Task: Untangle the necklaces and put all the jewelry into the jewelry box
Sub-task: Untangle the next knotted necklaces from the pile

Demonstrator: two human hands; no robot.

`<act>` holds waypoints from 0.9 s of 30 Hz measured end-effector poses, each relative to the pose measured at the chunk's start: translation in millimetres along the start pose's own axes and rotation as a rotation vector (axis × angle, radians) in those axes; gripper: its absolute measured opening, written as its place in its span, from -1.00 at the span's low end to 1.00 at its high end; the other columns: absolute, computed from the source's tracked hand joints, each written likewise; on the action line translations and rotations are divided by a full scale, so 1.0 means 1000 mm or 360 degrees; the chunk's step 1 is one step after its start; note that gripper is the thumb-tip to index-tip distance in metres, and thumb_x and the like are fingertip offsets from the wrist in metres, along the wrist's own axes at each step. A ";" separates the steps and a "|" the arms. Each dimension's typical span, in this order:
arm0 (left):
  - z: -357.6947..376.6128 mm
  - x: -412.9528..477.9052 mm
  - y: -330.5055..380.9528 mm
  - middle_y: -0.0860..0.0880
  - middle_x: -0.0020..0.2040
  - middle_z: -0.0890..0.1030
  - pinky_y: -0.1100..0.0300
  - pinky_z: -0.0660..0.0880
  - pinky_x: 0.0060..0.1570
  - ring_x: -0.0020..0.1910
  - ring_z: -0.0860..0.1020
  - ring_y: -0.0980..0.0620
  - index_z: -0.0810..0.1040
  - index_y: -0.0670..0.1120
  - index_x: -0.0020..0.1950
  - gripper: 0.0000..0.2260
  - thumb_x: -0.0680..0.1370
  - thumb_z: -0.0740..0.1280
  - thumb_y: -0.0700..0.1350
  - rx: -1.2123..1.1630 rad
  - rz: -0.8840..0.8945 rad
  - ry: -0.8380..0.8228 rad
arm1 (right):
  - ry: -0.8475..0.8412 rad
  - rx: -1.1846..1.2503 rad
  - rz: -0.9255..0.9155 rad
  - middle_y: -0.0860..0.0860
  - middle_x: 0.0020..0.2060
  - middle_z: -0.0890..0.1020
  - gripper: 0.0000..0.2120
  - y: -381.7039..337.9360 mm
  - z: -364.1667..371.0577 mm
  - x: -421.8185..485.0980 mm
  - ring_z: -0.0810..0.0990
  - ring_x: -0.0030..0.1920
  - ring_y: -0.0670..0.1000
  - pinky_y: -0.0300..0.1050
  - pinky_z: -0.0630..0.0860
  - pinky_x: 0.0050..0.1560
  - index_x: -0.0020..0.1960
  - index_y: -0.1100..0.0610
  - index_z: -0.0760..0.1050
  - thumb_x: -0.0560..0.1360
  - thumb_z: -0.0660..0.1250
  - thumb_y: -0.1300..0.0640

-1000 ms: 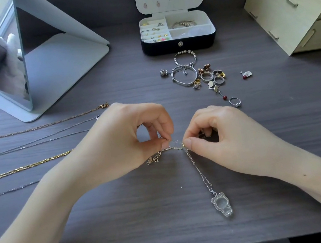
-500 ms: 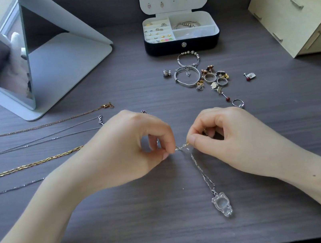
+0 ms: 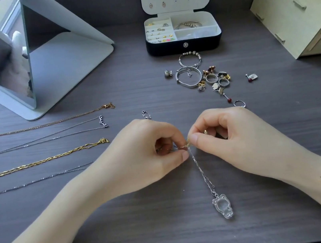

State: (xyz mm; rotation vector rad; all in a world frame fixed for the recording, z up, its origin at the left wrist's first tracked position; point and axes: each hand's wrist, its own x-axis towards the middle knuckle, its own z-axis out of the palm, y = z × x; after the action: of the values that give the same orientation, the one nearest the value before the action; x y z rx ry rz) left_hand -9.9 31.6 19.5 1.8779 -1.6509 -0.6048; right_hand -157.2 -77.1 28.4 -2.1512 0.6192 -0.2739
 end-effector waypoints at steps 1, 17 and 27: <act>0.000 0.000 0.000 0.06 -0.38 0.50 0.40 0.27 -0.41 -0.43 0.40 0.12 0.58 0.13 -0.25 -0.94 0.37 0.34 0.06 -0.0039 -0.0008 0.0010 | 0.0011 -0.0009 -0.0014 -0.35 -0.43 0.49 -0.85 0.001 0.000 0.000 0.45 -0.36 -0.22 -0.42 0.32 -0.29 -0.31 -0.05 0.53 0.42 0.33 0.10; -0.001 0.001 -0.001 0.00 -0.37 0.55 0.29 0.35 -0.36 -0.39 0.44 0.04 0.63 0.07 -0.20 -0.86 0.40 0.32 0.07 -0.0137 -0.0003 -0.0059 | 0.0295 -0.0675 -0.0731 -0.06 -0.28 0.58 -0.83 0.016 0.004 -0.004 0.46 -0.24 0.01 -0.17 0.37 -0.16 -0.22 0.11 0.62 0.43 0.28 0.08; 0.000 -0.001 0.002 0.15 -0.47 0.46 0.44 0.26 -0.40 -0.43 0.41 0.18 0.65 0.03 -0.24 -0.85 0.39 0.33 0.05 0.0059 0.0044 -0.0067 | 0.0210 -0.0733 -0.0876 -0.04 -0.33 0.55 -0.92 0.018 0.005 -0.003 0.41 -0.26 0.03 -0.13 0.36 -0.23 -0.30 0.15 0.57 0.36 0.36 0.21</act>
State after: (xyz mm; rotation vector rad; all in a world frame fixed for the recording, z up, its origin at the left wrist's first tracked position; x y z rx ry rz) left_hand -11.2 32.3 20.7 1.8774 -1.7229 -0.6099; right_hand -163.5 -81.3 11.3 -2.7445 0.1491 -0.6214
